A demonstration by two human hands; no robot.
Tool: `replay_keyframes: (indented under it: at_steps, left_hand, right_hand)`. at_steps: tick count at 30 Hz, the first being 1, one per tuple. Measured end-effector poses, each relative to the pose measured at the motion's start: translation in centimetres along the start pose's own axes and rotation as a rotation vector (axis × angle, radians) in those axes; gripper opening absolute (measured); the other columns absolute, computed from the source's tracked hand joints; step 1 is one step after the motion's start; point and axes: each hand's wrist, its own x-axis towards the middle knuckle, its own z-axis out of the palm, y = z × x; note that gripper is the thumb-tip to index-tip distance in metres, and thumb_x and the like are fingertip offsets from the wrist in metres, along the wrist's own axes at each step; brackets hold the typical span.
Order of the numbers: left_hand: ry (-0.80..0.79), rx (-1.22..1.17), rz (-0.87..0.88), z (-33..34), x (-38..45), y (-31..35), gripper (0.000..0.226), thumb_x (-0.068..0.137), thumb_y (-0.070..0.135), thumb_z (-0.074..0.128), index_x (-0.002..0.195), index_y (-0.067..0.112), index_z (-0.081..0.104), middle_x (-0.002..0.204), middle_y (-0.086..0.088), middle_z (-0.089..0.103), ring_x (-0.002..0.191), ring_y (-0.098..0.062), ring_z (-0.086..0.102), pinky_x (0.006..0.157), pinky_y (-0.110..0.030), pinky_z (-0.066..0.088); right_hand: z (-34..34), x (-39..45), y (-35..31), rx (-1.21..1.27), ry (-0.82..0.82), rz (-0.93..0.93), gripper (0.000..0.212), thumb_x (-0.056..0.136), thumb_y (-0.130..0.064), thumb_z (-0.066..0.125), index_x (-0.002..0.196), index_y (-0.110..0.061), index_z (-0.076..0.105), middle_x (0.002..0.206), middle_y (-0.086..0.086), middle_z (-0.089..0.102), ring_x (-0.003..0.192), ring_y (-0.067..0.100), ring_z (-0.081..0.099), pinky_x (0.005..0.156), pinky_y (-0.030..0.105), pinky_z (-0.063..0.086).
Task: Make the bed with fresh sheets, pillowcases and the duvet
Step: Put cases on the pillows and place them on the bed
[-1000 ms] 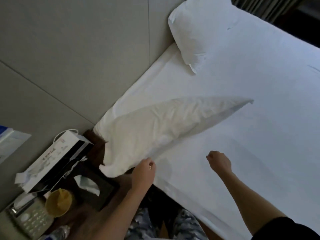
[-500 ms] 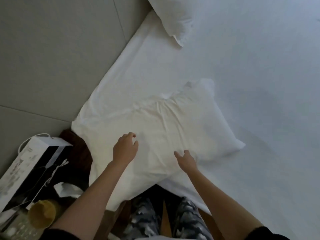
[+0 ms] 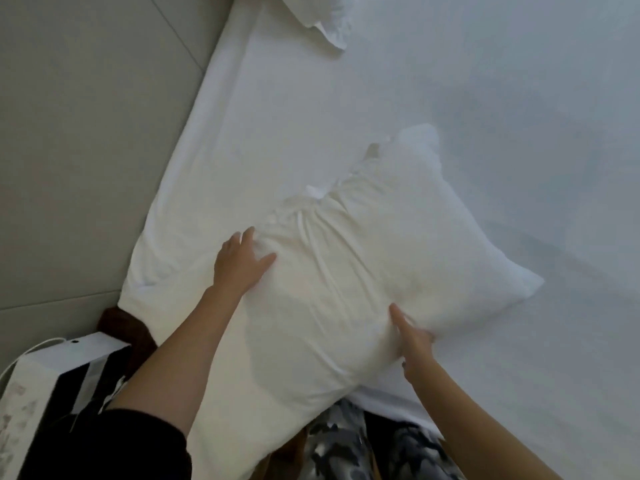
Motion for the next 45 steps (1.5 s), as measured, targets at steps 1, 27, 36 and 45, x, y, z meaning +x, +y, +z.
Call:
replay_keyframes:
  at_steps: [1, 27, 36, 45]
  left_hand:
    - [-0.056, 0.038, 0.013, 0.0, 1.9, -0.1, 0.088, 0.082, 0.060, 0.060, 0.149, 0.016, 0.023, 0.146, -0.015, 0.040, 0.134, -0.032, 0.038, 0.109, -0.043, 0.029]
    - [0.411, -0.544, 0.073, -21.5, 13.8, 1.8, 0.053, 0.069, 0.042, 0.066, 0.107, 0.005, 0.068, 0.102, -0.017, 0.070, 0.095, -0.033, 0.067, 0.081, -0.046, 0.053]
    - [0.721, -0.240, 0.103, -25.5, 17.7, 0.1, 0.036, 0.083, 0.039, 0.067, 0.097, 0.006, 0.064, 0.092, -0.018, 0.062, 0.084, -0.037, 0.059, 0.071, -0.044, 0.049]
    - [0.385, -0.110, -0.080, -22.0, 22.3, -5.3, 0.036, 0.081, 0.021, 0.069, 0.113, 0.006, 0.062, 0.101, -0.026, 0.064, 0.091, -0.040, 0.061, 0.077, -0.042, 0.046]
  right_hand:
    - [0.7, 0.3, 0.1, 0.029, 0.004, 0.004, 0.126, 0.062, -0.055, 0.081, 0.149, -0.003, 0.006, 0.147, 0.015, 0.035, 0.132, 0.034, 0.039, 0.110, 0.046, 0.033]
    - [19.9, -9.3, -29.5, -0.012, -0.159, -0.773, 0.053, 0.071, -0.023, 0.065, 0.122, -0.013, 0.056, 0.113, 0.006, 0.065, 0.103, 0.029, 0.062, 0.093, 0.047, 0.050]
    - [29.7, -7.9, -33.8, -0.480, -0.200, -0.860, 0.067, 0.091, -0.023, 0.049, 0.150, -0.021, 0.017, 0.140, 0.014, 0.045, 0.124, 0.035, 0.047, 0.099, 0.039, 0.039]
    - [31.0, -4.3, -22.8, -0.731, -0.382, -0.609, 0.088, 0.089, -0.059, 0.048, 0.152, -0.024, -0.004, 0.150, 0.014, 0.035, 0.131, 0.034, 0.041, 0.104, 0.040, 0.034]
